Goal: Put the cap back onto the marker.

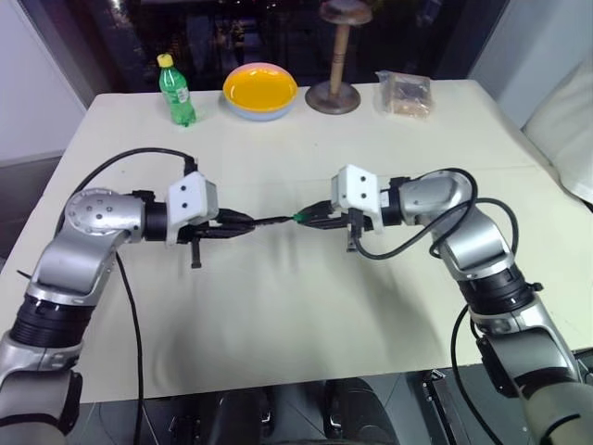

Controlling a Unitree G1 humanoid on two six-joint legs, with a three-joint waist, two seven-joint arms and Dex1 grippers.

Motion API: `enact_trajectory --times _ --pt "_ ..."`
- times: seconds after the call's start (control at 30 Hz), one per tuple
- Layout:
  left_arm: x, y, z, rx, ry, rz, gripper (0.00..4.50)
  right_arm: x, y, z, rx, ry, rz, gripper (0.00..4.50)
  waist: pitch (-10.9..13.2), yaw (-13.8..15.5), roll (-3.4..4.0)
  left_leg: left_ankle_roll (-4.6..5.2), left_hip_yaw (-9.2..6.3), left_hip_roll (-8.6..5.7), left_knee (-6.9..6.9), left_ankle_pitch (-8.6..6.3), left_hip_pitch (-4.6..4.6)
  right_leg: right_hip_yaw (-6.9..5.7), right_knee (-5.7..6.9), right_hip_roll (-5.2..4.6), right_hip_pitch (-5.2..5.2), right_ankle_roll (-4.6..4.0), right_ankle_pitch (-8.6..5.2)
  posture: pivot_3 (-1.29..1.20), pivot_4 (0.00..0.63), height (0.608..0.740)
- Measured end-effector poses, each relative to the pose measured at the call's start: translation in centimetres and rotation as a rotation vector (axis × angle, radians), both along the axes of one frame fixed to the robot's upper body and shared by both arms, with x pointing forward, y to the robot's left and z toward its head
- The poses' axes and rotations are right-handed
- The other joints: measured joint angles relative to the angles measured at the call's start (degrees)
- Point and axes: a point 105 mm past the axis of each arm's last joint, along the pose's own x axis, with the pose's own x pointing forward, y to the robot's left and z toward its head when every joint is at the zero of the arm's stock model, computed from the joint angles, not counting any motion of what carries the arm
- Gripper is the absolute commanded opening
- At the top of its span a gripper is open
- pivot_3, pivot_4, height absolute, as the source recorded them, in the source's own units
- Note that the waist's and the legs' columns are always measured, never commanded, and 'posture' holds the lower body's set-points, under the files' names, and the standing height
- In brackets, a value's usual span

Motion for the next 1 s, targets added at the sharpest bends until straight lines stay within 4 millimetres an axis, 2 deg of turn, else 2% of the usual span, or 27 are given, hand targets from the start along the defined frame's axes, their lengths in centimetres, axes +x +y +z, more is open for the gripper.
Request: enact_trajectory --times 1.0 --pt "0.1 -0.68 0.09 0.0 -0.07 -0.042 0.0 0.34 0.61 0.43 -0.027 0.007 0.049 0.02 0.0 0.0 0.0 0.0 0.0 0.0 0.02 0.0 -0.02 0.0 0.02 0.02 -0.01 0.0 0.0 0.0 0.15 0.74"
